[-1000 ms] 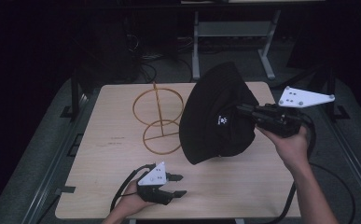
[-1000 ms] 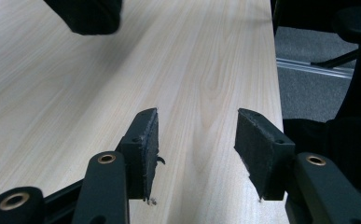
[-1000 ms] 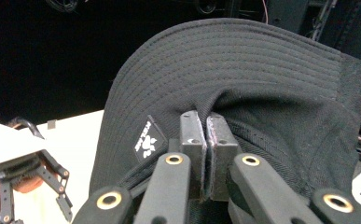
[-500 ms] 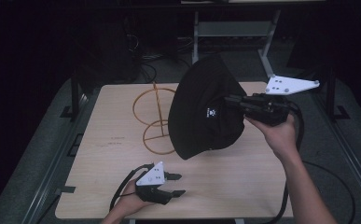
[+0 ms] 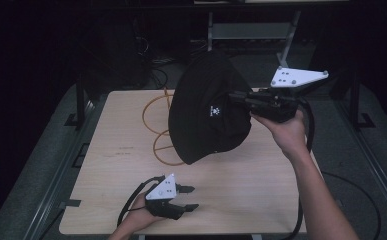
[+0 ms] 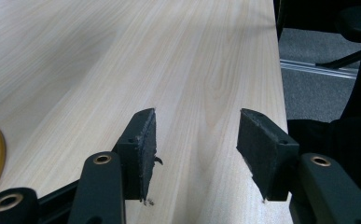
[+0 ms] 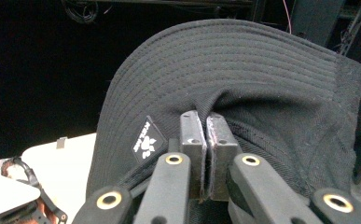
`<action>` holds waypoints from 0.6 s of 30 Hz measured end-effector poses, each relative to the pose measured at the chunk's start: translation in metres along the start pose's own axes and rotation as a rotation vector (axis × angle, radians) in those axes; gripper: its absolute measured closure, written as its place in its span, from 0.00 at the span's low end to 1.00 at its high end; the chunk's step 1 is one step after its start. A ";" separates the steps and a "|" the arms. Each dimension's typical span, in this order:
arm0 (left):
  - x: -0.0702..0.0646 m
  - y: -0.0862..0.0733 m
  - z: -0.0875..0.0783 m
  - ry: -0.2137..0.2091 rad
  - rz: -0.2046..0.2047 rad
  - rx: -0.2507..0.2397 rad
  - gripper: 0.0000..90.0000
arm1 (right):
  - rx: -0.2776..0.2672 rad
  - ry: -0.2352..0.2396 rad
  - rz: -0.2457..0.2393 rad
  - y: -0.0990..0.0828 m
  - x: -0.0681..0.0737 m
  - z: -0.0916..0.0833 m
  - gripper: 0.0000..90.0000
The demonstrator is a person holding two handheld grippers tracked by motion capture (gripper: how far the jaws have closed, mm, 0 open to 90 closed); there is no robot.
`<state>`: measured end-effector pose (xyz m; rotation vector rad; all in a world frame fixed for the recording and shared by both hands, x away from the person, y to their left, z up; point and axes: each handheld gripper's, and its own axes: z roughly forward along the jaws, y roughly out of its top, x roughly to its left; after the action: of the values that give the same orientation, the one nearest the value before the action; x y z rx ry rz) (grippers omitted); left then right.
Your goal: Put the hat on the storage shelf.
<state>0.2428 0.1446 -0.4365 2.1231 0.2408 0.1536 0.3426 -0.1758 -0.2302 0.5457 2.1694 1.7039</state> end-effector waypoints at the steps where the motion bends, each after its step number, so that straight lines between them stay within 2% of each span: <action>1: 0.000 0.000 0.000 0.000 0.000 0.000 0.51 | 0.000 0.004 -0.001 0.004 0.000 0.004 0.97; 8: -0.001 -0.001 0.000 -0.005 -0.014 -0.007 0.51 | -0.005 0.016 -0.002 0.015 0.000 0.017 0.97; 18: -0.001 0.000 0.001 -0.011 0.000 0.003 0.51 | -0.002 0.036 0.003 0.028 0.000 0.043 0.97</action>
<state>0.2415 0.1436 -0.4369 2.1267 0.2344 0.1411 0.3659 -0.1335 -0.2129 0.5217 2.1930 1.7302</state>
